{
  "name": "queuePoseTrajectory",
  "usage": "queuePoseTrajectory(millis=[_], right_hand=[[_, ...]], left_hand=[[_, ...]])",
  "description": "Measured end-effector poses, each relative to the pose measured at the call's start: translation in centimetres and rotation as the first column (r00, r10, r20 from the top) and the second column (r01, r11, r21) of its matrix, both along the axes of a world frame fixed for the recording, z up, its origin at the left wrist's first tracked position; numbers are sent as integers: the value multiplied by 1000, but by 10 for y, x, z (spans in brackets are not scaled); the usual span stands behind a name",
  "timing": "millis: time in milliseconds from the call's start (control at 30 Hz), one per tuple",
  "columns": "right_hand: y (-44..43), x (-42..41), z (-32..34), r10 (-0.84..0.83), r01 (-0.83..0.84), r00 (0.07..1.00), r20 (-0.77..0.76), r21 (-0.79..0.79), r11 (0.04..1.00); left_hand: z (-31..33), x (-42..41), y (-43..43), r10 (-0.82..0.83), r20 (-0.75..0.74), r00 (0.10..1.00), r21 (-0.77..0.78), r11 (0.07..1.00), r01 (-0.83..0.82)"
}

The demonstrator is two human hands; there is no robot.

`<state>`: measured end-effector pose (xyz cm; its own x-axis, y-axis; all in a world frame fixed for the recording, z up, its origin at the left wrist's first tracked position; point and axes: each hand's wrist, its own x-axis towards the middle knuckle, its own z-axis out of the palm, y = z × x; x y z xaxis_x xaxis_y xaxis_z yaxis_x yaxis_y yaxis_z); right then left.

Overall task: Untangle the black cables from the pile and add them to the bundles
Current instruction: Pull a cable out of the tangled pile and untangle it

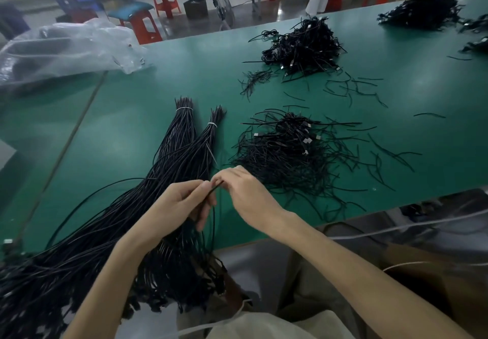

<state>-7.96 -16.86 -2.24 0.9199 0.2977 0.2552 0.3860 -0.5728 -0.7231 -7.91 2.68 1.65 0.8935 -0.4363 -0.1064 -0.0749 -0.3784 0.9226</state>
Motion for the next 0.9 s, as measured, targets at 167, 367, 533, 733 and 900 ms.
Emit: queuePoseTrajectory(millis=[167, 367, 533, 733, 900], right_hand=[[-2, -1, 6, -13, 18, 998, -65, 83, 996], [39, -28, 3, 185, -164, 978, -99, 190, 968], [31, -24, 10, 64, -9, 988, -141, 361, 933], [2, -19, 25, -95, 108, 994, -53, 510, 853], [-24, -25, 52, -274, 157, 952, 138, 549, 821]], left_hand=[[-42, 35, 17, -9, 619, 785, 481, 794, -371], [-83, 88, 2, -126, 455, 882, 798, 496, -341], [-82, 110, -10, -51, 498, 865, 801, 409, -437], [-76, 137, -10, 27, 473, 881, 782, 449, -434], [-67, 149, -6, 16, 386, 922, 814, 464, -349]])
